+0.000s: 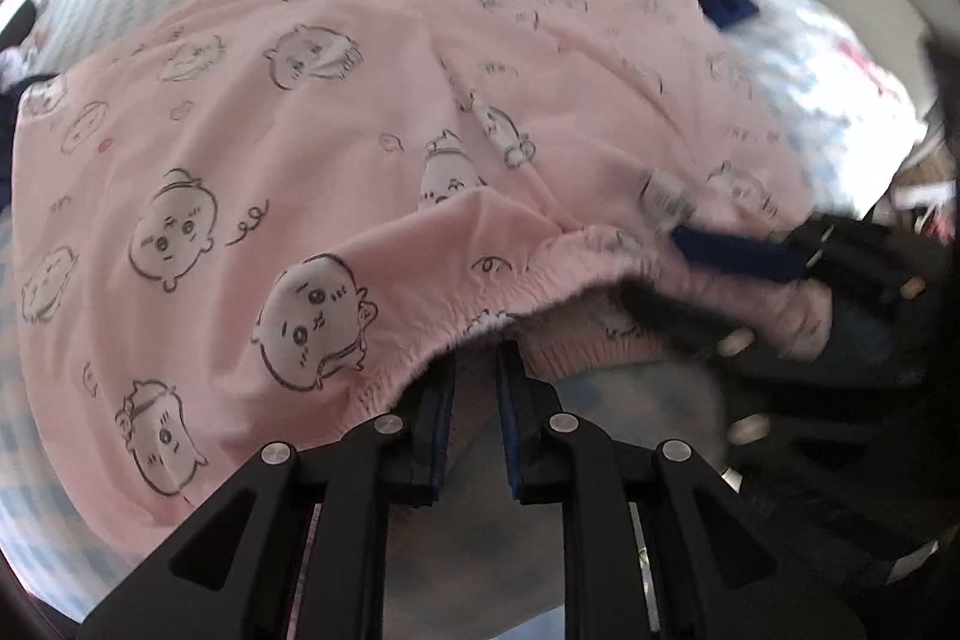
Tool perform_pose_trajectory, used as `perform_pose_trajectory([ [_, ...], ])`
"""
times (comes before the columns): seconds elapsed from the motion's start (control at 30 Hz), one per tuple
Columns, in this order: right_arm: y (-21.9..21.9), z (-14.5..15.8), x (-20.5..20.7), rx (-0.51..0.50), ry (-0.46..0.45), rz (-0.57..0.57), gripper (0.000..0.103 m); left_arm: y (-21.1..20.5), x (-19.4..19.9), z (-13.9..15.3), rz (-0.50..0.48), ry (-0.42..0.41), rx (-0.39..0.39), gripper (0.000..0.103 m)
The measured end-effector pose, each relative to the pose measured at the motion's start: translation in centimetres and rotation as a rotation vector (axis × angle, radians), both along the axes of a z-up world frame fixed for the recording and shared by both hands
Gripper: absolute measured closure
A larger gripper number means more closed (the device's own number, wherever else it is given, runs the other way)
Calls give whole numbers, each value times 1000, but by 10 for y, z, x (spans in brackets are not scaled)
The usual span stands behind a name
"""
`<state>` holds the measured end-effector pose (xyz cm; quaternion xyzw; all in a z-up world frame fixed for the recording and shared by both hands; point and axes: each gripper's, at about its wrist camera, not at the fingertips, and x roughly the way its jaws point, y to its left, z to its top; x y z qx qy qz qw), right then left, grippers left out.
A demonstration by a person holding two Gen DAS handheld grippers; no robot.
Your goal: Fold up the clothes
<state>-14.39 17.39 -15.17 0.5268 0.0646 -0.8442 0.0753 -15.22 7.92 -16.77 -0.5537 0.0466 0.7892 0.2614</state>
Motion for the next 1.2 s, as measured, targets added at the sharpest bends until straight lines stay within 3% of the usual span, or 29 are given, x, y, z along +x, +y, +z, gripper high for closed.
perform_pose_trajectory([
  [0.13,-4,-5,-3,8,7,11,63,-4,-6,4,75,28,6,82],
  [0.27,-6,-6,-14,29,15,-14,63,2,-16,-10,92,-74,-38,83],
  [0.33,-11,-17,-17,51,-63,10,61,0,-15,-15,77,-117,-41,83],
  [0.43,-7,-18,-11,18,-91,-3,60,-8,-11,-19,63,-180,-27,83],
  [0.6,10,-10,-2,-108,-132,-35,59,-32,4,2,52,-171,112,81],
  [0.67,12,1,4,-138,-127,-23,57,-42,11,11,47,-161,172,80],
  [0.77,21,33,19,-263,-86,3,54,-59,21,26,51,-139,262,79],
  [0.9,39,64,39,-296,9,-33,52,-108,37,46,170,-68,372,78],
  [1.0,57,62,37,-250,23,-129,52,-140,34,29,339,-99,399,78],
  [1.1,74,33,32,-255,-56,-235,52,-149,37,11,432,-136,351,78],
  [1.2,78,11,34,-206,-107,-241,53,-146,39,-4,425,-181,204,78],
])
